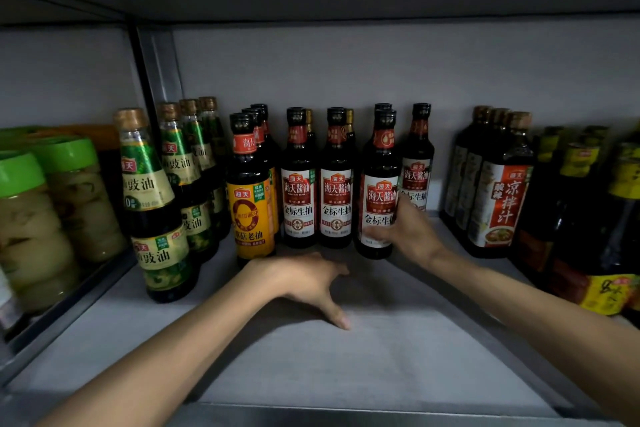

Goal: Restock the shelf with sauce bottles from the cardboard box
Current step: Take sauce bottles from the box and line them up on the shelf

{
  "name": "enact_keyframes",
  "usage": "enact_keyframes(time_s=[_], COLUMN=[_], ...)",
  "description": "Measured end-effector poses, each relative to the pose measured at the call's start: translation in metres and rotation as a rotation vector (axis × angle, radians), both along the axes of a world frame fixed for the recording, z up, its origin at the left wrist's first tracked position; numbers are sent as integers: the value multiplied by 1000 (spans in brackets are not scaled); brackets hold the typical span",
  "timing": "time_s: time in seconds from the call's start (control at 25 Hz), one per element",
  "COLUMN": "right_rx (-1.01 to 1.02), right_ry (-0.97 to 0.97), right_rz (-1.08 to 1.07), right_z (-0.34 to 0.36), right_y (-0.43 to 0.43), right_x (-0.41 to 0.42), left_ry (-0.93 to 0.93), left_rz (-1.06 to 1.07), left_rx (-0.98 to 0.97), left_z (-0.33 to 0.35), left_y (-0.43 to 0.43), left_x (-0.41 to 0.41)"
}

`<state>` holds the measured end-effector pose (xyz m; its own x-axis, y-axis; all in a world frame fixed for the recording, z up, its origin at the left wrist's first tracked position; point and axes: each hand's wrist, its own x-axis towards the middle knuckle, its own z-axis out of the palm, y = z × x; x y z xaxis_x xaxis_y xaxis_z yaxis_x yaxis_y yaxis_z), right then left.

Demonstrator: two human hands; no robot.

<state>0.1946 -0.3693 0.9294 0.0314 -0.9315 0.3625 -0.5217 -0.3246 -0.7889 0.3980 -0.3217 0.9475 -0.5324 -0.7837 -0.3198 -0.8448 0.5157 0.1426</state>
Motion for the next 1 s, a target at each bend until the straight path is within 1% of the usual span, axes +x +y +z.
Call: enact_keyframes(time_s=[0.24, 1.0], right_rx=[9, 43], right_ry=[71, 145], right_rz=[-51, -133], right_z=[6, 7], right_y=[-11, -25], right_x=[4, 6], left_ry=[13, 18], left_rz=[-16, -5], left_rx=[-8, 8], left_z=[-3, -4], left_y=[0, -4], left_x=[1, 1])
